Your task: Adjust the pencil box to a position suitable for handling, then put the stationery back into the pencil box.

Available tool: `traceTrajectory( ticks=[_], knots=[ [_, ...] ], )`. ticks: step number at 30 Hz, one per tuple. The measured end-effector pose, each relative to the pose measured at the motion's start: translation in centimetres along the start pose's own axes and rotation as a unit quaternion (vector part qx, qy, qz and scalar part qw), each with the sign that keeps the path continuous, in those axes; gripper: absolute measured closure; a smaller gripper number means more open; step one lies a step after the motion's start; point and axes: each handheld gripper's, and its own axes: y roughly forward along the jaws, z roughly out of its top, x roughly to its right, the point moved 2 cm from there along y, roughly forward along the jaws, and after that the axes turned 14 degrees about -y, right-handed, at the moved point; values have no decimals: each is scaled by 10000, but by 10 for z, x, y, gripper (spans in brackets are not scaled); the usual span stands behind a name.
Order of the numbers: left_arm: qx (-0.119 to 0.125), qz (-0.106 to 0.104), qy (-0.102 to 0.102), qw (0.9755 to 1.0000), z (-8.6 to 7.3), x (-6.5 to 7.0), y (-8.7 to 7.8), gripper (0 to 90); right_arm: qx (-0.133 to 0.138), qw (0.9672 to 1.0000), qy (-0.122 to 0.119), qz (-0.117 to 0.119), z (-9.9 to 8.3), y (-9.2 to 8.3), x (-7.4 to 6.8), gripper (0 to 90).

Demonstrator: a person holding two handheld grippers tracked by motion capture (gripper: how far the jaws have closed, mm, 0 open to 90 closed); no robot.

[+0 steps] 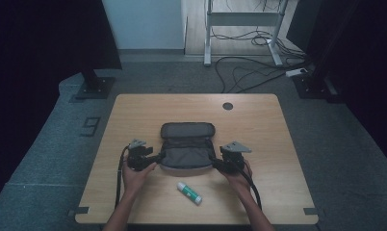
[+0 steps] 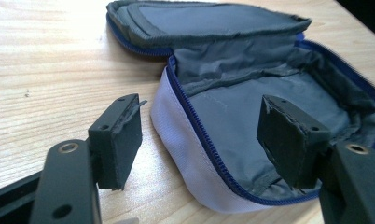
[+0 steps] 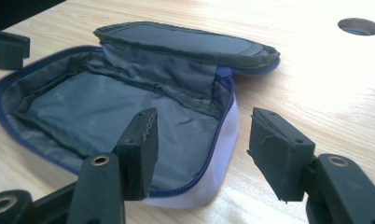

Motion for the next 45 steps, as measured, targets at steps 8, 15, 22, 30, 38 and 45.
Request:
traceTrajectory(
  ticks=[8,15,22,30,38,45],
  knots=[
    [119,-165,-35,9998,-4,-4,-19,293,118,9994,-156,268,-4,-10,-14,420],
    [149,-131,-91,9998,-20,-18,-37,316,126,9983,-293,494,-10,-20,-30,422],
    [39,-32,-39,10000,-35,-27,-43,317,122,9968,-393,680,-18,-28,-42,422],
    [-52,-24,-138,9999,-48,-36,-42,325,26,9939,-514,971,-33,-35,-60,420],
    [30,-40,-171,9998,-50,-40,-47,323,16,9921,-607,1095,-37,-37,-70,421],
    [44,-45,-192,9998,-50,-41,-49,322,6,9901,-732,1201,-39,-40,-82,422]
  ],
)
